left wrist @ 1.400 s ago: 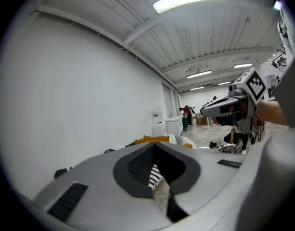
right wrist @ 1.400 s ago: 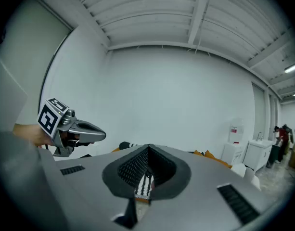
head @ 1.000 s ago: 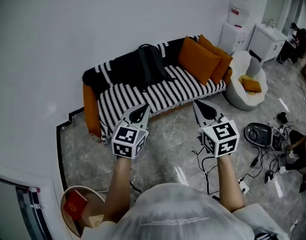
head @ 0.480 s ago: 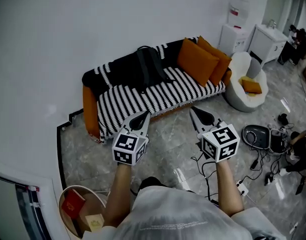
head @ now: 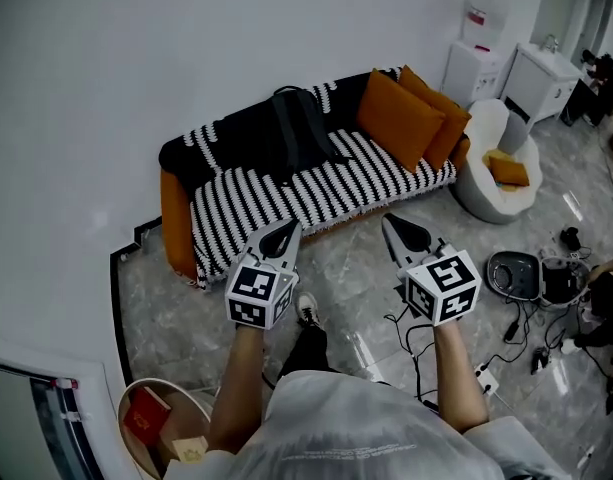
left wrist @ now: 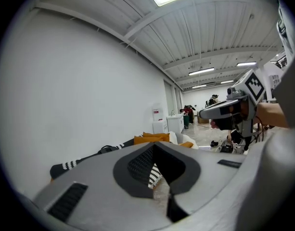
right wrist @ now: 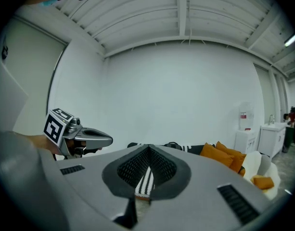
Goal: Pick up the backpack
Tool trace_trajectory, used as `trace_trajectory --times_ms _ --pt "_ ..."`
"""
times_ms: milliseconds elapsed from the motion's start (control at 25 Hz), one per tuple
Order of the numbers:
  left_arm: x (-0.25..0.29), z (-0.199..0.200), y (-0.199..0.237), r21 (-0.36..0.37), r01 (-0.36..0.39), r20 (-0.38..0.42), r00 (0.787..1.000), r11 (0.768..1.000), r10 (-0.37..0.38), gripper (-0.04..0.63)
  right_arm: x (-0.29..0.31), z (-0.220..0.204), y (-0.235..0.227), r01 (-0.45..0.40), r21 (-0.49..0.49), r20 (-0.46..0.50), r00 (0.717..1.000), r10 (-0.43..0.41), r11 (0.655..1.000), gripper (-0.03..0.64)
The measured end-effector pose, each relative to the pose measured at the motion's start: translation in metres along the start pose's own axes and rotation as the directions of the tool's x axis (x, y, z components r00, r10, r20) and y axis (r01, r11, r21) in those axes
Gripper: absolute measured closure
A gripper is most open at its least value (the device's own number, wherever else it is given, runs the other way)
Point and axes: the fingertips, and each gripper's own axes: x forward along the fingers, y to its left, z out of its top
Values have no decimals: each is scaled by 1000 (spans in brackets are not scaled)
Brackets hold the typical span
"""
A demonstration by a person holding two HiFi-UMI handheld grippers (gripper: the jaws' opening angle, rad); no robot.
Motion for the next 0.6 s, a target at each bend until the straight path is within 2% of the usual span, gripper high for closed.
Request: trace_trajectory --times_ms 200,360,600 --pt "53 -5 45 -29 14 3 1000 999 -14 601 55 8 -34 44 3 -4 999 -44 999 615" --pt "98 -2 98 -27 26 -2 1000 999 -26 600 116 26 -56 64 -18 1 998 -64 998 615" --pt "155 6 178 -19 31 -10 999 999 -31 601 204 45 -77 52 2 -19 998 -52 999 615"
